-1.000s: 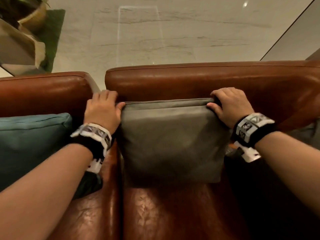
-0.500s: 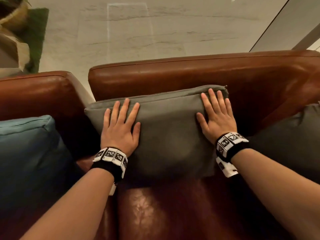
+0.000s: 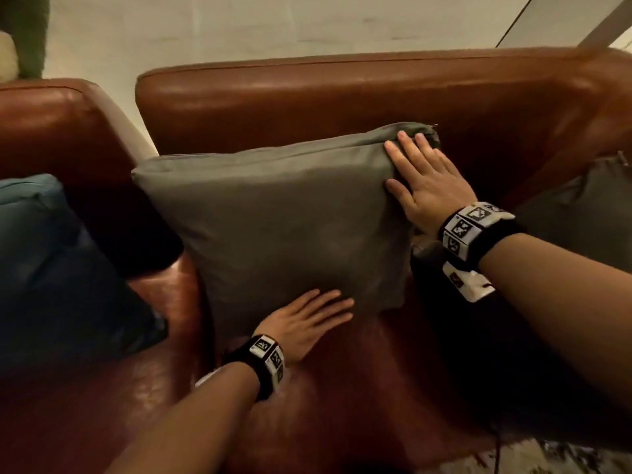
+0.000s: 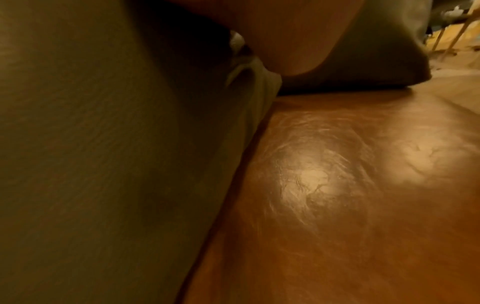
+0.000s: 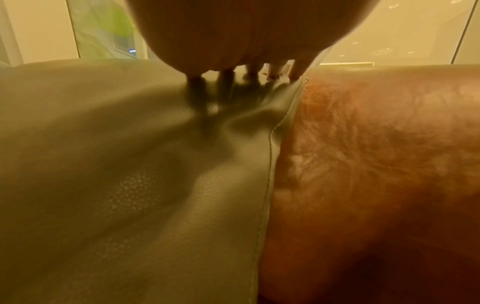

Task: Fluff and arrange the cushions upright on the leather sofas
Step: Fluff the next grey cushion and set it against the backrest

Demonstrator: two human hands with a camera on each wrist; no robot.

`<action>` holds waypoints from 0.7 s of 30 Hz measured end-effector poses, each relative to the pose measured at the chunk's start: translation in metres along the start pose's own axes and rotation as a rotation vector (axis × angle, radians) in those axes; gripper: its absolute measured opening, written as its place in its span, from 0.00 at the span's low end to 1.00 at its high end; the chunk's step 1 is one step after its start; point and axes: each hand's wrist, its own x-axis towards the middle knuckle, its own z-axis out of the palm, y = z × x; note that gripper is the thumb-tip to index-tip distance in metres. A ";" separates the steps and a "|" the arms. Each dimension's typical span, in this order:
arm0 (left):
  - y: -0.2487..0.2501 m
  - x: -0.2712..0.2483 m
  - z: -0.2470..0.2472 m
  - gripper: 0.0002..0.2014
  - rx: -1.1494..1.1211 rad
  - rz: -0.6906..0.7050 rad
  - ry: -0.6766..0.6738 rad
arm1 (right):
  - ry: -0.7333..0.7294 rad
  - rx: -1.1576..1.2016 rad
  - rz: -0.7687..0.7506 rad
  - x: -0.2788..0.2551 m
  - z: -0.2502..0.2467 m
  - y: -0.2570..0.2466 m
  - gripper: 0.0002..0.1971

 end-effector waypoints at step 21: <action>-0.128 0.004 -0.063 0.36 -0.304 -0.860 0.331 | 0.249 0.130 0.172 0.001 0.019 -0.089 0.36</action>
